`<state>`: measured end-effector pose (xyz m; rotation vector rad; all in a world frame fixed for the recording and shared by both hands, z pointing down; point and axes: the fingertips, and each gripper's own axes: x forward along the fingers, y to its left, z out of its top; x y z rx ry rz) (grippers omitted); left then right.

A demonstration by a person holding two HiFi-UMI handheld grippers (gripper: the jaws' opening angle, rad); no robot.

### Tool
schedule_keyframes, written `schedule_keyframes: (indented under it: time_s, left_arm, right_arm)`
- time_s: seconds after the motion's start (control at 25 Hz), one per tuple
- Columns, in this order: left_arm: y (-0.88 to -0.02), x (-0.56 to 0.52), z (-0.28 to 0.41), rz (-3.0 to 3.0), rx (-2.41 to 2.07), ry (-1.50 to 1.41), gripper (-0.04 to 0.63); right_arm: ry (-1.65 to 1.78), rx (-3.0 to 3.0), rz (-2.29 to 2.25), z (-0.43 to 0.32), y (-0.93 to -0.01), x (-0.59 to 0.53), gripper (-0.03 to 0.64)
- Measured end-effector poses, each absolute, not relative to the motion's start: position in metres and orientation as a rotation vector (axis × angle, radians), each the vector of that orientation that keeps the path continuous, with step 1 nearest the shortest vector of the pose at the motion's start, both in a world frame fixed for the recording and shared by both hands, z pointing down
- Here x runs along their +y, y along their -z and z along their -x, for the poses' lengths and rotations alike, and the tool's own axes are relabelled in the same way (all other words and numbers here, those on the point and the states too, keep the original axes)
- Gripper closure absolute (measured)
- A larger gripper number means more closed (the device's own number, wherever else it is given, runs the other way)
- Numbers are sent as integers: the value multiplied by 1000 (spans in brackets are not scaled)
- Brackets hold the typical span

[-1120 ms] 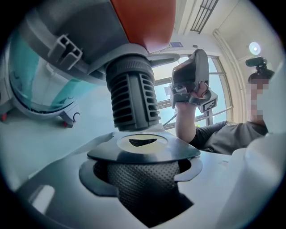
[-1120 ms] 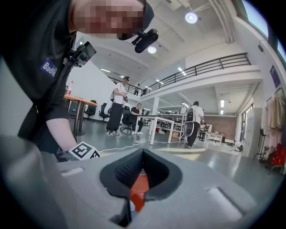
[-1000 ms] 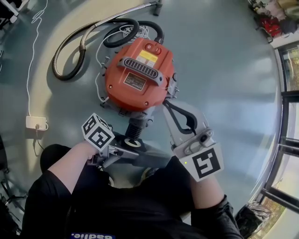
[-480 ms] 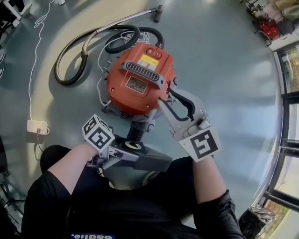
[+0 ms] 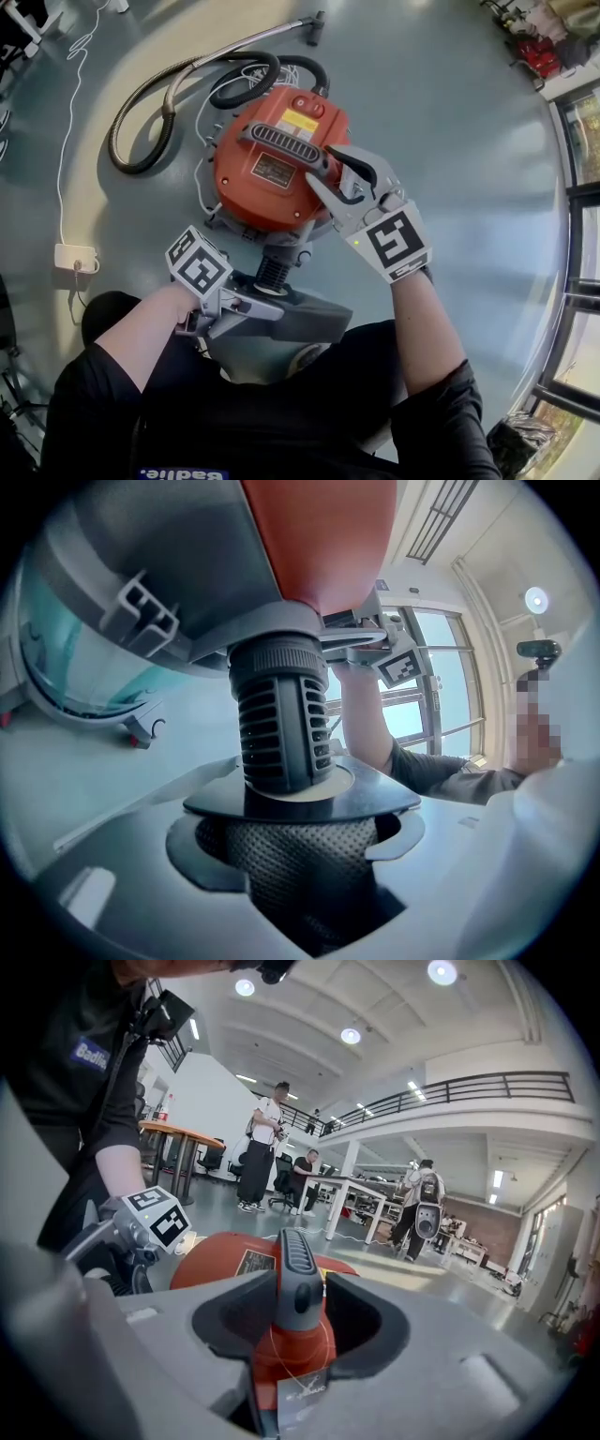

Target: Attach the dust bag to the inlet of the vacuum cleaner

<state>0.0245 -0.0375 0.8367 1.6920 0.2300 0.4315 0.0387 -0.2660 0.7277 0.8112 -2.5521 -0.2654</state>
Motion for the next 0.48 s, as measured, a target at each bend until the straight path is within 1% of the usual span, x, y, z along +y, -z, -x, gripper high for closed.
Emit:
schedule_keyframes:
  time_s: [0.48]
  left_arm:
    - [-834, -41, -24, -1623, 244, -395, 250]
  right_arm:
    - [268, -2596, -705, -32, -730, -269, 469]
